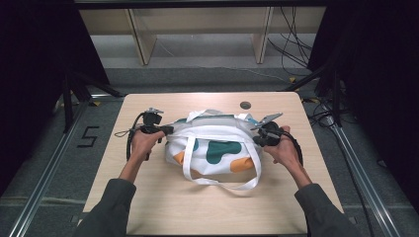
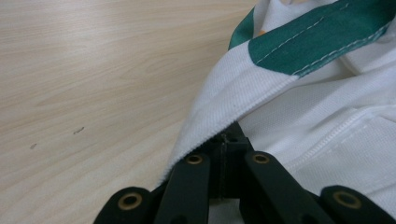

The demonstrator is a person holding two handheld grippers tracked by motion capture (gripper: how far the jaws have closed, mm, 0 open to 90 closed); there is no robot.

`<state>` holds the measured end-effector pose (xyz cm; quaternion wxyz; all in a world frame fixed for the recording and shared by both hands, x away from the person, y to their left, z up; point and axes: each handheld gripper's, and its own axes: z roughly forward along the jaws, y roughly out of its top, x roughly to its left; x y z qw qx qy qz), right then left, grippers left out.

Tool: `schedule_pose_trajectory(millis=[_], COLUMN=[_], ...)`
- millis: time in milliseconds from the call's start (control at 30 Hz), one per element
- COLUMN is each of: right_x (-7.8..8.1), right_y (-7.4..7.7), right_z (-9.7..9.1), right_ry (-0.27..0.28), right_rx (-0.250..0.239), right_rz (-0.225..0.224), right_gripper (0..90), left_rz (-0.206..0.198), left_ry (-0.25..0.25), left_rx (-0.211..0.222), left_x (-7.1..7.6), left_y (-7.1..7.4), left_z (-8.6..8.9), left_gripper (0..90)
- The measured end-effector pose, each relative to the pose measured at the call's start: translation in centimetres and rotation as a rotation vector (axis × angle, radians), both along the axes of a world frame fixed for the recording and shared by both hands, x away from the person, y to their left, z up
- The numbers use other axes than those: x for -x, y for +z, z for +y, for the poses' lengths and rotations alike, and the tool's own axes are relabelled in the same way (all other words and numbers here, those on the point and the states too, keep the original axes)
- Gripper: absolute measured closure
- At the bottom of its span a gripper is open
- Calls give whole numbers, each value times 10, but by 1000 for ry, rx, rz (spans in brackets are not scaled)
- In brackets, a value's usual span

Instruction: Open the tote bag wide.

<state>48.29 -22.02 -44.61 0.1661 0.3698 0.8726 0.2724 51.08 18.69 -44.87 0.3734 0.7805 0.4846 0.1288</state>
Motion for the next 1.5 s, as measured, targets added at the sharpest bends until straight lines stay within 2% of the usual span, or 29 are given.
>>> schedule_pose_trajectory(millis=[100, 133, 167, 300, 367, 433, 467, 533, 567, 633, 667, 767, 800, 833, 867, 900, 933, 967, 1033, 1067, 1100, 1133, 1167, 1200, 1233, 1333, 1433, 1467, 1500], right_x=[0, 0, -1, -13, -18, -27, -27, -28, -24, -13, 3, 15, 31, 31, 50, 50, 60, 69, 73, 73, 64, 60, 60, 49, 45, 29, 13, 7, 1], right_y=[16, 28, 35, 55, 54, 46, 46, 40, 37, 38, 38, 34, 33, 33, 18, 18, 7, -3, 2, 9, 29, 39, 39, 53, 55, 61, 61, 60, 57], right_z=[-2, -2, -1, 16, 22, 42, 42, 47, 48, 45, 42, 40, 35, 35, 42, 42, 47, 54, 55, 56, 56, 56, 56, 55, 56, 57, 63, 67, 74], right_ry=[-30, -30, -22, 3, 7, 17, 17, 56, 67, 109, 136, 169, 276, 276, 348, 348, 361, 416, 393, 379, 365, 331, 331, 298, 264, 219, 175, 170, 183], right_rx=[-16, -75, -102, -152, -169, -147, -147, -115, -114, -128, -140, -152, -199, -199, -119, -119, -54, -42, -64, -96, -161, -177, -177, -197, -201, -178, -155, -146, -126], right_rz=[-16, -80, -107, -113, -127, -81, -81, -22, -28, -7, 50, 63, 182, 182, 238, 238, 260, 253, 244, 212, 84, 45, 45, -33, -61, -94, -86, -80, -48], right_gripper=[900, 900, 900, 900, 900, 900, 900, 900, 900, 900, 900, 900, 900, 900, 900, 900, 900, 900, 900, 900, 900, 900, 900, 900, 900, 900, 900, 900, 900], left_rz=[-19, -46, -63, -92, -93, -88, -80, -64, -53, -40, -28, -15, -8, -8, -1, -1, -1, -10, -15, -12, 4, 12, 12, 17, 25, 41, 41, 54, 57], left_ry=[0, -15, -36, -87, -123, -139, -141, -135, -136, -121, -114, -102, -95, -95, -91, -91, -91, -91, -102, -123, -158, -187, -187, -231, -251, -295, -330, -364, -376], left_rx=[3, 34, 50, 65, 46, 29, 30, 22, 11, 19, 35, 24, 21, 21, 16, 16, 14, 14, 6, -9, 3, 16, 16, -21, -30, -32, -30, -61, -64], left_x=[2, 6, 9, 13, 12, 8, 5, 1, -2, -7, -9, -13, -14, -14, -14, -14, -15, -13, -11, -7, -3, 1, 1, 8, 12, 20, 30, 33, 35], left_y=[10, 19, 27, 43, 49, 50, 48, 44, 42, 38, 37, 36, 34, 34, 31, 31, 30, 31, 31, 32, 32, 31, 31, 27, 23, 18, 18, 19, 19], left_z=[-1, -4, -8, -25, -41, -52, -58, -63, -64, -66, -66, -67, -67, -67, -67, -67, -66, -67, -69, -71, -73, -75, -75, -81, -84, -87, -87, -84, -84], left_gripper=[896, 895, 895, 886, 884, 884, 884, 885, 887, 892, 894, 894, 894, 894, 894, 894, 894, 894, 894, 894, 893, 894, 894, 894, 894, 895, 895, 895, 895])
